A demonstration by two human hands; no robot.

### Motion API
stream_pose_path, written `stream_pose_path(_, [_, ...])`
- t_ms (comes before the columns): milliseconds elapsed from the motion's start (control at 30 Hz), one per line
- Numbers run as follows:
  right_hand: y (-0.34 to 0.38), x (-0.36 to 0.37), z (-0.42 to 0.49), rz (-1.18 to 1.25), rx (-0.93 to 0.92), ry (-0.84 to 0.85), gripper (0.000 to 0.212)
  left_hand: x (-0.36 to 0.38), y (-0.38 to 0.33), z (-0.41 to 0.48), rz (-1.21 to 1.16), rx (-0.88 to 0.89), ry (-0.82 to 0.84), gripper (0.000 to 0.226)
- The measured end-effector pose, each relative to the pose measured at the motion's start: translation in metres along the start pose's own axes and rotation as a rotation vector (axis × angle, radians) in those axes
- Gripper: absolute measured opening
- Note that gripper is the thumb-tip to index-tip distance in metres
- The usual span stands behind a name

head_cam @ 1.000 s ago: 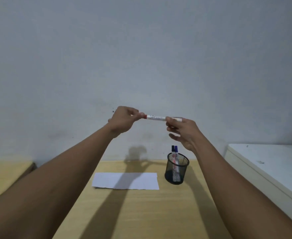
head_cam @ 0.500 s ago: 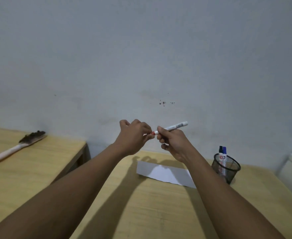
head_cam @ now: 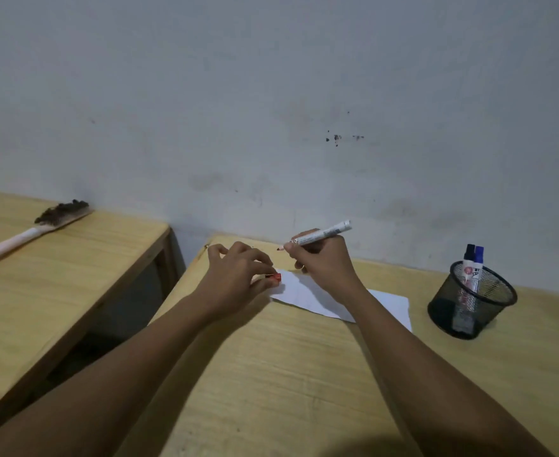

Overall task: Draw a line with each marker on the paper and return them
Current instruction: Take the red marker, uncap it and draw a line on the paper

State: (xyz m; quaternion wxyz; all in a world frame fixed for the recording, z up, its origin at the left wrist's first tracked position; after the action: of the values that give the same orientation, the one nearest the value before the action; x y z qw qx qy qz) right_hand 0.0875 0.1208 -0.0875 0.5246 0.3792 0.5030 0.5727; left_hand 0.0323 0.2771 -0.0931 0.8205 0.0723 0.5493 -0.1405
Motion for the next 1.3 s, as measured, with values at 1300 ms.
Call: stream_pose_path(1300, [-0.058,0.015,0.006,-0.234,0.03,0.021,0.012,0.048,0.01,-0.02,-0.113,-0.138,0.327,0.04])
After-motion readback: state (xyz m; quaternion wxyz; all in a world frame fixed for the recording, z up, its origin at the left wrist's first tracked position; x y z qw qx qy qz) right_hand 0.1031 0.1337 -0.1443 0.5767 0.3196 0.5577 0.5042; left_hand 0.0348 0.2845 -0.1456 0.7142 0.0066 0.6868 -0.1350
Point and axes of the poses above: each hand's wrist, its own z-axis towards the middle knuckle, its own x-axis out of the palm, y = z × x, the point moved 8 cm from there along z, towards the middle knuckle, and after that the axes turned 8 degrees about z, right-handed, at the moved point
